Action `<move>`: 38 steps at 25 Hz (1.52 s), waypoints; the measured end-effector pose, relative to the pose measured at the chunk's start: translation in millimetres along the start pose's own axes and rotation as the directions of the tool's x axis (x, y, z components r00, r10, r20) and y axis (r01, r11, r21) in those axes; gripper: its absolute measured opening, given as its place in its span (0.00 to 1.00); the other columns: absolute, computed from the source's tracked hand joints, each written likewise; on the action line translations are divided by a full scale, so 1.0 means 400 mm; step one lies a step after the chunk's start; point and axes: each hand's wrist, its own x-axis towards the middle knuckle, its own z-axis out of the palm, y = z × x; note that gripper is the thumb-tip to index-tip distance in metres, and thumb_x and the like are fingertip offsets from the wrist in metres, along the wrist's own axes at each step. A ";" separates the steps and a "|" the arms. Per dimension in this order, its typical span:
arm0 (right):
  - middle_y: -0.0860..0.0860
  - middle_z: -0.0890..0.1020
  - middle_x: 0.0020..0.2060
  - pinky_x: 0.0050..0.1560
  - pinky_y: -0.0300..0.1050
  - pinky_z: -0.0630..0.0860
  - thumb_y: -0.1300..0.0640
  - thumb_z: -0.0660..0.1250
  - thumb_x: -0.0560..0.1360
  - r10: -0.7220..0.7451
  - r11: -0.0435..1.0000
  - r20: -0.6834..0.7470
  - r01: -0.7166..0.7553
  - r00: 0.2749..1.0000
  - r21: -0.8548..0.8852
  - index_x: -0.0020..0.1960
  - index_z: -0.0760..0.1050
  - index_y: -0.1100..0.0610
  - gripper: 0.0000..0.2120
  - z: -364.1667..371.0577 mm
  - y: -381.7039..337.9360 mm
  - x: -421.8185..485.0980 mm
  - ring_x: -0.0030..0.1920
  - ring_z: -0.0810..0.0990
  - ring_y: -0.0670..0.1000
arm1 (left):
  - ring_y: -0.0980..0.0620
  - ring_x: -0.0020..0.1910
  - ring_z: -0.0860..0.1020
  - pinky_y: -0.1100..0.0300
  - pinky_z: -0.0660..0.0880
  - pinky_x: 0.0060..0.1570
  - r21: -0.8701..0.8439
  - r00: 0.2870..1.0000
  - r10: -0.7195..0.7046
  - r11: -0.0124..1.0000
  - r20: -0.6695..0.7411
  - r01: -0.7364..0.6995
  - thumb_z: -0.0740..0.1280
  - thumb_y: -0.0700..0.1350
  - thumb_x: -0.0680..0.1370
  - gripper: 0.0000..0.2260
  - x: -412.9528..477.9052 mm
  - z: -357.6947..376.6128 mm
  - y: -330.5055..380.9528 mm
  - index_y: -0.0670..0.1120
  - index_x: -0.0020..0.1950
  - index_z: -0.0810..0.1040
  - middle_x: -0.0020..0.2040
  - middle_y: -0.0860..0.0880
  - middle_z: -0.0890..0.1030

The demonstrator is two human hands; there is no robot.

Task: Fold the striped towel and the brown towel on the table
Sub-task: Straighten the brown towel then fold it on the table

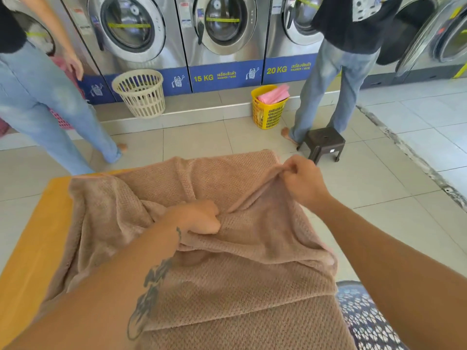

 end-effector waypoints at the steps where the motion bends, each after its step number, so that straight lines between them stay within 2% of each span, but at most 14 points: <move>1: 0.49 0.79 0.39 0.33 0.40 0.67 0.61 0.62 0.74 -0.002 1.000 -0.018 0.002 1.000 -0.001 0.44 0.76 0.51 0.06 -0.027 -0.008 0.037 0.39 0.76 0.47 | 0.48 0.43 0.75 0.51 0.73 0.50 0.014 0.999 -0.019 1.000 -0.034 0.020 0.63 0.43 0.74 0.12 0.008 -0.045 -0.004 0.42 0.55 0.78 0.43 0.48 0.74; 4: 0.51 0.80 0.41 0.39 0.44 0.73 0.56 0.64 0.74 0.062 0.990 -0.020 -0.064 0.998 -0.123 0.47 0.77 0.50 0.04 -0.064 0.009 0.129 0.43 0.78 0.55 | 0.49 0.44 0.74 0.56 0.70 0.42 0.057 0.988 -0.048 0.997 -0.146 0.057 0.64 0.43 0.77 0.11 0.046 -0.186 0.007 0.41 0.56 0.78 0.48 0.47 0.77; 7: 0.52 0.79 0.40 0.37 0.44 0.70 0.56 0.64 0.73 0.151 0.968 -0.074 -0.162 0.986 -0.189 0.43 0.75 0.51 0.02 -0.064 0.027 0.204 0.43 0.77 0.57 | 0.47 0.48 0.77 0.58 0.73 0.42 -0.069 0.949 -0.067 0.996 -0.307 0.048 0.65 0.44 0.75 0.12 0.128 -0.302 0.022 0.42 0.56 0.79 0.53 0.44 0.79; 10: 0.56 0.80 0.39 0.32 0.44 0.73 0.60 0.61 0.71 0.282 0.958 -0.124 -0.287 0.951 -0.022 0.44 0.76 0.57 0.06 -0.041 0.046 0.280 0.41 0.80 0.58 | 0.40 0.54 0.78 0.51 0.77 0.52 -0.133 0.786 -0.116 0.990 -0.608 0.044 0.63 0.43 0.72 0.15 0.225 -0.349 0.036 0.45 0.58 0.77 0.56 0.43 0.79; 12: 0.60 0.83 0.43 0.40 0.53 0.82 0.60 0.60 0.66 0.365 0.924 -0.142 -0.338 0.920 0.180 0.47 0.79 0.58 0.12 -0.011 0.065 0.325 0.43 0.83 0.60 | 0.37 0.54 0.76 0.47 0.76 0.53 -0.144 0.659 -0.071 0.988 -0.748 -0.057 0.62 0.42 0.73 0.12 0.294 -0.336 0.048 0.46 0.57 0.74 0.56 0.42 0.76; 13: 0.61 0.83 0.47 0.45 0.56 0.83 0.59 0.61 0.65 0.393 0.898 -0.104 -0.357 0.914 0.255 0.52 0.79 0.58 0.17 0.006 0.077 0.335 0.46 0.83 0.61 | 0.38 0.55 0.75 0.47 0.75 0.54 -0.168 0.651 -0.037 0.976 -0.758 -0.141 0.62 0.42 0.76 0.12 0.321 -0.319 0.050 0.47 0.59 0.72 0.58 0.42 0.73; 15: 0.57 0.78 0.57 0.52 0.56 0.80 0.60 0.65 0.67 0.433 0.843 0.035 -0.418 0.901 0.337 0.70 0.69 0.57 0.31 0.048 0.099 0.332 0.53 0.80 0.59 | 0.42 0.62 0.73 0.49 0.71 0.62 -0.213 0.747 0.075 0.935 -0.661 -0.283 0.62 0.42 0.80 0.16 0.368 -0.267 0.035 0.50 0.68 0.68 0.66 0.45 0.68; 17: 0.54 0.71 0.61 0.59 0.55 0.75 0.61 0.65 0.73 0.423 0.871 0.177 -0.452 0.889 0.193 0.77 0.57 0.54 0.35 0.094 0.109 0.294 0.62 0.74 0.57 | 0.47 0.68 0.69 0.54 0.65 0.67 -0.164 0.798 0.191 0.926 -0.572 -0.339 0.61 0.41 0.82 0.18 0.383 -0.198 0.002 0.51 0.71 0.69 0.71 0.50 0.66; 20: 0.56 0.73 0.69 0.62 0.49 0.71 0.57 0.64 0.76 0.313 0.948 0.212 -0.291 0.926 -0.128 0.77 0.61 0.53 0.30 0.144 0.120 0.227 0.67 0.73 0.58 | 0.51 0.67 0.69 0.55 0.66 0.67 -0.118 0.731 0.197 0.927 -0.654 -0.355 0.60 0.41 0.81 0.14 0.353 -0.111 -0.037 0.51 0.64 0.76 0.67 0.54 0.70; 25: 0.57 0.75 0.62 0.62 0.54 0.73 0.56 0.63 0.75 0.209 0.917 0.163 -0.135 0.964 -0.376 0.69 0.69 0.56 0.23 0.142 0.067 0.133 0.62 0.74 0.61 | 0.54 0.52 0.73 0.55 0.71 0.54 -0.205 0.681 0.133 0.897 -0.720 -0.391 0.59 0.39 0.81 0.12 0.234 -0.019 -0.102 0.51 0.57 0.79 0.55 0.55 0.74; 28: 0.57 0.75 0.58 0.56 0.51 0.73 0.58 0.61 0.75 0.189 0.922 0.211 -0.099 0.959 -0.375 0.69 0.70 0.57 0.22 0.112 0.001 0.044 0.57 0.75 0.60 | 0.58 0.46 0.73 0.62 0.70 0.47 -0.299 0.646 0.040 0.863 -0.763 -0.407 0.60 0.38 0.81 0.12 0.129 0.038 -0.156 0.52 0.54 0.80 0.51 0.56 0.75; 32: 0.54 0.69 0.71 0.64 0.51 0.72 0.54 0.62 0.72 0.191 0.940 0.302 -0.084 0.934 -0.332 0.73 0.66 0.49 0.29 0.071 -0.088 -0.151 0.66 0.72 0.58 | 0.59 0.48 0.76 0.65 0.72 0.48 -0.428 0.630 -0.118 0.826 -0.767 -0.366 0.62 0.37 0.80 0.12 -0.068 0.154 -0.235 0.54 0.51 0.79 0.51 0.57 0.76; 34: 0.54 0.70 0.71 0.56 0.40 0.73 0.55 0.62 0.74 0.154 0.946 0.350 -0.036 0.924 -0.321 0.74 0.65 0.49 0.27 0.059 -0.132 -0.252 0.62 0.74 0.54 | 0.61 0.48 0.76 0.69 0.70 0.45 -0.478 0.621 -0.200 0.818 -0.758 -0.321 0.62 0.37 0.80 0.13 -0.179 0.228 -0.272 0.55 0.51 0.79 0.50 0.58 0.77; 38: 0.53 0.76 0.60 0.32 0.20 0.66 0.62 0.60 0.81 0.029 0.935 0.440 0.131 0.897 -0.328 0.72 0.70 0.58 0.19 0.012 -0.238 -0.491 0.40 0.71 0.43 | 0.62 0.46 0.75 0.62 0.73 0.47 -0.560 0.625 -0.327 0.799 -0.709 -0.217 0.61 0.38 0.81 0.12 -0.406 0.394 -0.322 0.54 0.52 0.79 0.48 0.60 0.76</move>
